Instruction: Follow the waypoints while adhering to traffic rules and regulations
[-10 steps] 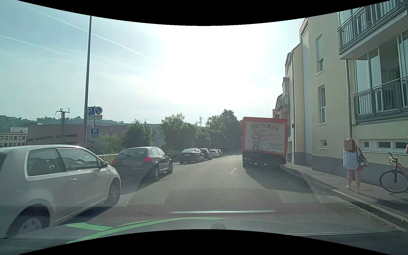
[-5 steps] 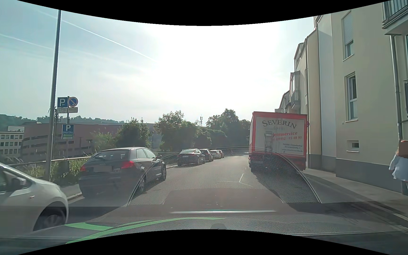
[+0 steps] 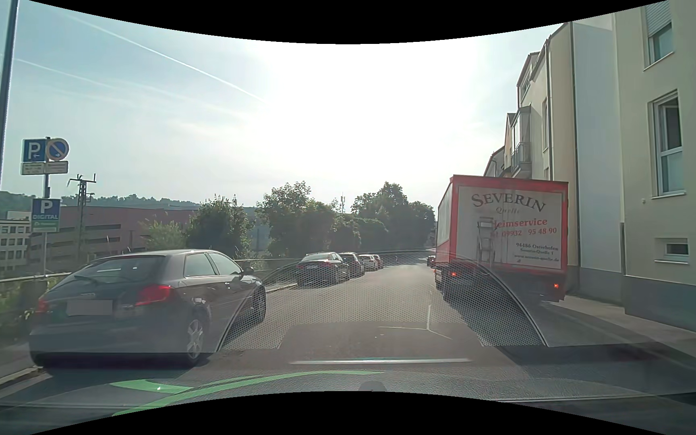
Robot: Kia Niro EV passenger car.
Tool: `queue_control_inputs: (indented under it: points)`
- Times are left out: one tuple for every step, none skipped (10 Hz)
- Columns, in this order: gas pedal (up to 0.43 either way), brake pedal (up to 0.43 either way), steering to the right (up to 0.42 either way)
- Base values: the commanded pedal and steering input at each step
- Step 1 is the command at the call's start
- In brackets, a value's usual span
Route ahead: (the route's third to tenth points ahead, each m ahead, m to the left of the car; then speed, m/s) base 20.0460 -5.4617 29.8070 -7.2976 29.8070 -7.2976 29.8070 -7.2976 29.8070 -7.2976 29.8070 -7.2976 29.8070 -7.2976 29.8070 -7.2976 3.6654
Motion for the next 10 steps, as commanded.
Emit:
queue_control_inputs:
  points:
    - [0.0,0.195,0.009]
    - [0.0,0.201,0.01]
    - [0.0,0.201,0.011]
    - [0.0,0.195,0.012]
    - [0.0,0.195,0.012]
    - [0.0,0.195,0.012]
    - [0.0,0.171,0.011]
    - [0.0,0.134,0.011]
    - [0.0,0.128,0.011]
    - [0.0,0.104,0.011]
